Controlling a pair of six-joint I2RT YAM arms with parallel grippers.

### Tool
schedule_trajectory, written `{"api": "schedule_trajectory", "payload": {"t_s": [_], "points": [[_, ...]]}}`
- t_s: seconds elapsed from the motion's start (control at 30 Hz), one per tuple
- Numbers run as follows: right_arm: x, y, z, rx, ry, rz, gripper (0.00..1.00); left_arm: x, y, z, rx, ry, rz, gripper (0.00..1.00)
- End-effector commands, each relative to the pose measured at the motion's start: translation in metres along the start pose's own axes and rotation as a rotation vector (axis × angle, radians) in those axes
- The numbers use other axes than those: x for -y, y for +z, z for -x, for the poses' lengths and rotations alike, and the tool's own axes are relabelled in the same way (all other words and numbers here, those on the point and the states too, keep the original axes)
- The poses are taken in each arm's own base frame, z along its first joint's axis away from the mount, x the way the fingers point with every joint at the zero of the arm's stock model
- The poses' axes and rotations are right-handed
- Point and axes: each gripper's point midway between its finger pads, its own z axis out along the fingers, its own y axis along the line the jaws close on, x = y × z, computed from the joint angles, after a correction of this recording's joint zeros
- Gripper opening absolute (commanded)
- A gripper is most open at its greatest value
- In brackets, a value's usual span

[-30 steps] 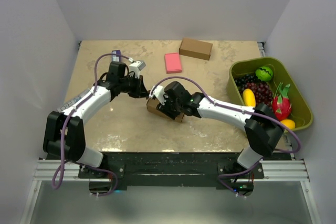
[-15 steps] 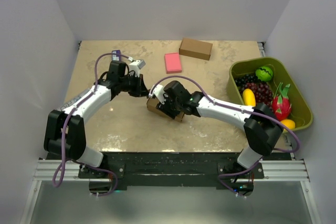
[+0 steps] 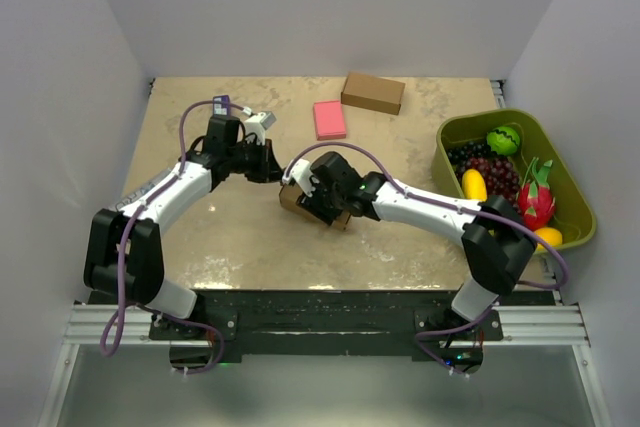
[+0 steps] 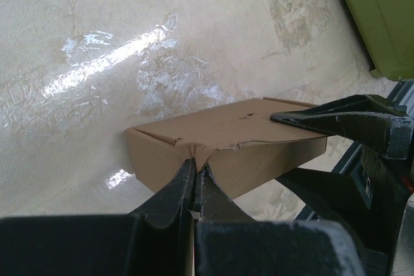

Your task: Fold the paper box

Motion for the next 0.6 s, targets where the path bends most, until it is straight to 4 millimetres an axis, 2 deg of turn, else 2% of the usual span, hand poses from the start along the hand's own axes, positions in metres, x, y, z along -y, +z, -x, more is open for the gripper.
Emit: {"api": "schedule_trajectory", "payload": {"t_s": [0.0, 0.17, 0.23, 0.47, 0.53, 0.57], "points": [[-0.016, 0.017, -0.042, -0.152, 0.008, 0.056, 0.55, 0.058, -0.012, 0.038, 0.080, 0.078, -0.231, 0.00], [-0.009, 0.002, -0.024, -0.086, 0.022, 0.030, 0.64, 0.038, -0.008, 0.014, -0.003, 0.096, -0.155, 0.00], [-0.010, 0.000, -0.024, -0.082, 0.021, 0.029, 0.69, 0.031, -0.007, 0.004, -0.041, 0.104, -0.129, 0.00], [-0.010, 0.002, -0.026, -0.088, 0.023, 0.027, 0.79, 0.020, -0.011, 0.000, -0.065, 0.134, -0.060, 0.00], [-0.011, 0.003, -0.027, -0.088, 0.024, 0.035, 0.79, 0.021, -0.012, 0.000, -0.065, 0.134, -0.060, 0.00], [-0.013, 0.003, -0.027, -0.089, 0.024, 0.042, 0.75, 0.023, -0.012, 0.001, -0.063, 0.136, -0.067, 0.00]]}}
